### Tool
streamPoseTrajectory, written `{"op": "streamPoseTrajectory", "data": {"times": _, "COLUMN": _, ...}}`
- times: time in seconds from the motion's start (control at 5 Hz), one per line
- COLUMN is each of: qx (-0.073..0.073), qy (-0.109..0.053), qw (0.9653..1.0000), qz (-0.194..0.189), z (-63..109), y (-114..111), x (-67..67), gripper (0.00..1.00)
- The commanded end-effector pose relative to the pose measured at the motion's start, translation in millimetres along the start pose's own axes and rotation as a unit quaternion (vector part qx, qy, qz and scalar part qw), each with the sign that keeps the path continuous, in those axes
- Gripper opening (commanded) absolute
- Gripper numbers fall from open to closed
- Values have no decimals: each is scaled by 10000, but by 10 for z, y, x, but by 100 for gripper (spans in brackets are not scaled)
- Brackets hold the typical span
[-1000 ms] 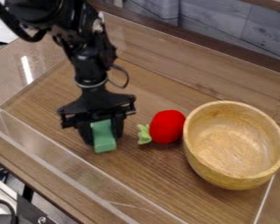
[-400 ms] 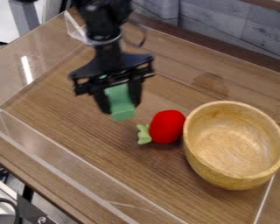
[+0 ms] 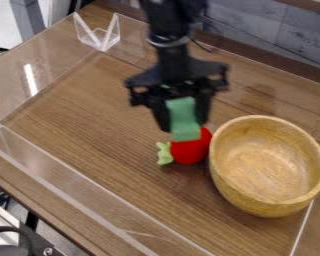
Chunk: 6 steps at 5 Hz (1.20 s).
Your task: Put the green stick in the brown bowl
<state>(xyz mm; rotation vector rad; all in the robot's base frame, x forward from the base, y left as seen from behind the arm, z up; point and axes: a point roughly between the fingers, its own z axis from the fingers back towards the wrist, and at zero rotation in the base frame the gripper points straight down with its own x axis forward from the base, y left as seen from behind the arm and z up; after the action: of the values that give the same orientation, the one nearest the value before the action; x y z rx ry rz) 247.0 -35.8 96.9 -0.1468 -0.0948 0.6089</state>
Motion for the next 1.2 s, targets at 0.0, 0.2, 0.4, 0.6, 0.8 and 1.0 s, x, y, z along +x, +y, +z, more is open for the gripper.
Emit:
{"op": "streamPoseTrajectory", "data": {"times": 0.0, "qx": -176, "qy": -109, "qw": 9996, "qz": -203, "z": -29, "y": -239, "x": -71, "gripper": 0}}
{"op": "streamPoseTrajectory", "data": {"times": 0.2, "qx": -219, "qy": -91, "qw": 9991, "qz": -358, "z": -42, "y": -481, "x": -142, "gripper": 0}}
{"op": "streamPoseTrajectory", "data": {"times": 0.4, "qx": -244, "qy": -166, "qw": 9987, "qz": -422, "z": -50, "y": -694, "x": -184, "gripper": 0}}
{"op": "streamPoseTrajectory", "data": {"times": 0.6, "qx": -260, "qy": -243, "qw": 9980, "qz": -524, "z": -107, "y": -749, "x": -192, "gripper": 0}}
{"op": "streamPoseTrajectory", "data": {"times": 0.8, "qx": -239, "qy": -295, "qw": 9974, "qz": -611, "z": -147, "y": -758, "x": -148, "gripper": 0}}
{"op": "streamPoseTrajectory", "data": {"times": 1.0, "qx": -228, "qy": -327, "qw": 9969, "qz": -677, "z": -173, "y": -761, "x": -102, "gripper": 0}}
